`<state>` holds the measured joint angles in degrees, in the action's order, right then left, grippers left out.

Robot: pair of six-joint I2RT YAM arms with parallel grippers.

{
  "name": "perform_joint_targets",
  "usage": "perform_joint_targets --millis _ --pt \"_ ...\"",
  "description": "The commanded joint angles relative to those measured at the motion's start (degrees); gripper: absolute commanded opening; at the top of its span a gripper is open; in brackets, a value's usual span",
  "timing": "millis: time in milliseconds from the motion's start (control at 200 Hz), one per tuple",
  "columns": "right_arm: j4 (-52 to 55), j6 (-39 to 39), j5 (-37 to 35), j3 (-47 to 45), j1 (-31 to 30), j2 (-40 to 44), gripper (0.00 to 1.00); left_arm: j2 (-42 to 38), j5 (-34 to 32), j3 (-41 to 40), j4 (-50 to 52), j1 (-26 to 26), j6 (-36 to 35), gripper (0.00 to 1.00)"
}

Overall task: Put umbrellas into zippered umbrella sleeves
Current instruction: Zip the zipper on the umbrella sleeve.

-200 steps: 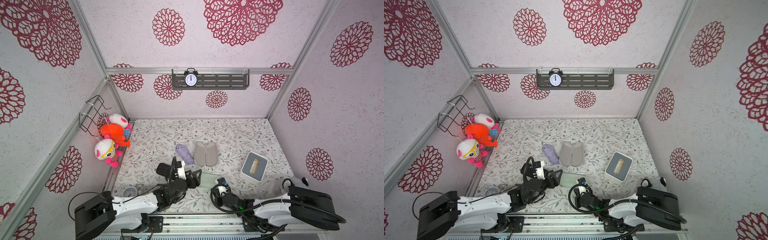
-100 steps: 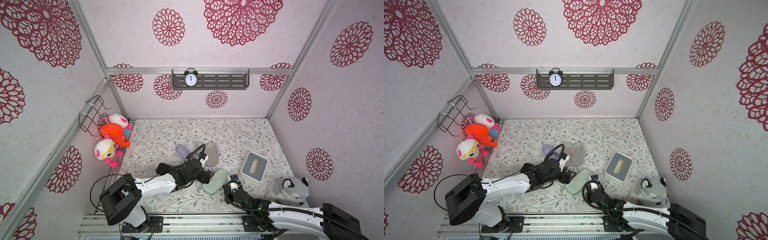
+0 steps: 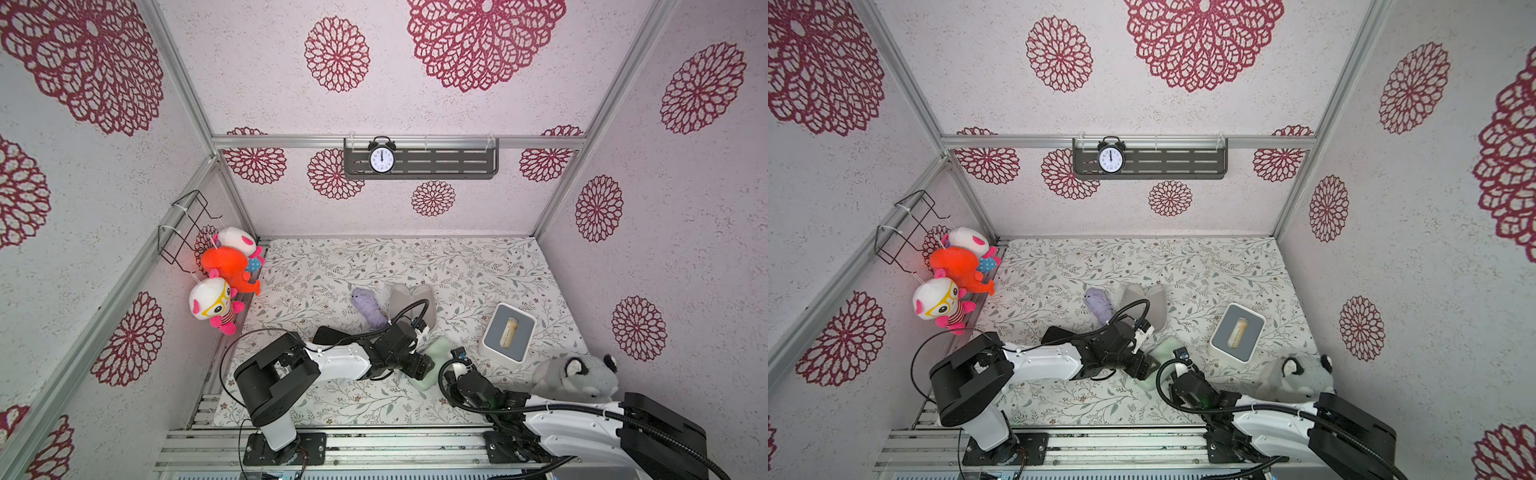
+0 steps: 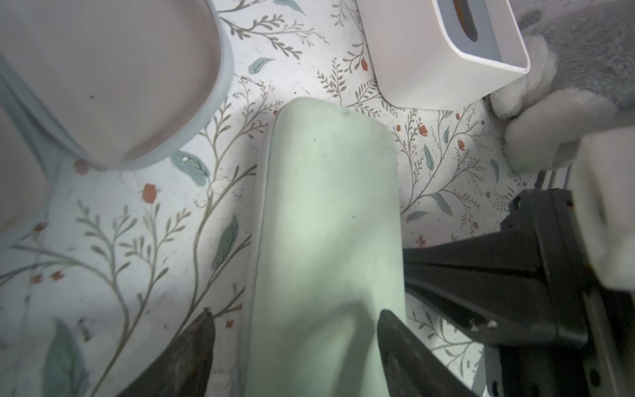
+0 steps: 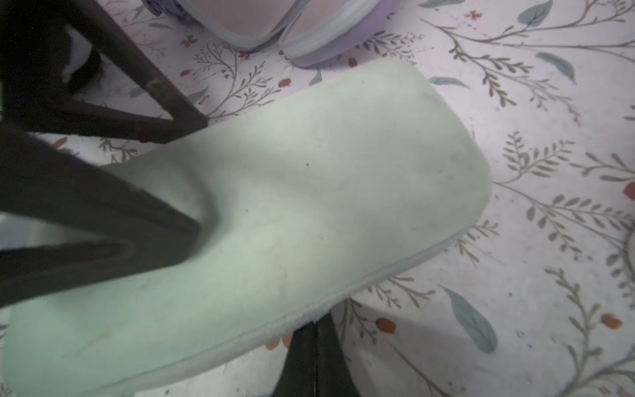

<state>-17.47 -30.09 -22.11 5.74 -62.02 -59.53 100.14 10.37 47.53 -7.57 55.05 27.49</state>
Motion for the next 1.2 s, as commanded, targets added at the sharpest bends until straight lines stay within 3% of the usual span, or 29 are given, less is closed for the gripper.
perform_joint_targets --millis 0,95,225,525,851,1031,1196 --pt "-3.09 2.99 2.02 1.88 0.03 -1.56 0.0 3.2 2.69 2.03 -3.48 0.23 0.22 0.73" --pt "-3.08 4.38 3.74 3.53 -0.03 -3.56 0.0 4.5 4.24 1.98 -4.99 0.3 1.64 0.68" --pt "-2.44 3.95 3.18 5.81 -3.11 -4.97 0.0 5.02 1.65 -0.23 -6.13 0.43 3.68 0.59" --pt "-5.8 1.44 0.24 8.83 -11.31 -10.03 0.0 4.91 0.36 -5.11 -11.08 0.19 9.43 0.57" --pt "-16.88 -1.69 -1.85 11.54 -17.99 -16.83 0.0 2.38 -2.9 -7.99 -14.29 -0.12 13.99 0.53" --pt "-21.96 -3.09 -0.41 10.96 -18.14 -17.91 0.0 0.35 -5.45 -10.26 -14.07 -0.49 16.05 0.51" --pt "-25.36 -1.28 1.35 16.24 -19.28 -25.46 0.0 -1.57 -7.11 -12.22 -14.69 -0.6 18.2 0.47"
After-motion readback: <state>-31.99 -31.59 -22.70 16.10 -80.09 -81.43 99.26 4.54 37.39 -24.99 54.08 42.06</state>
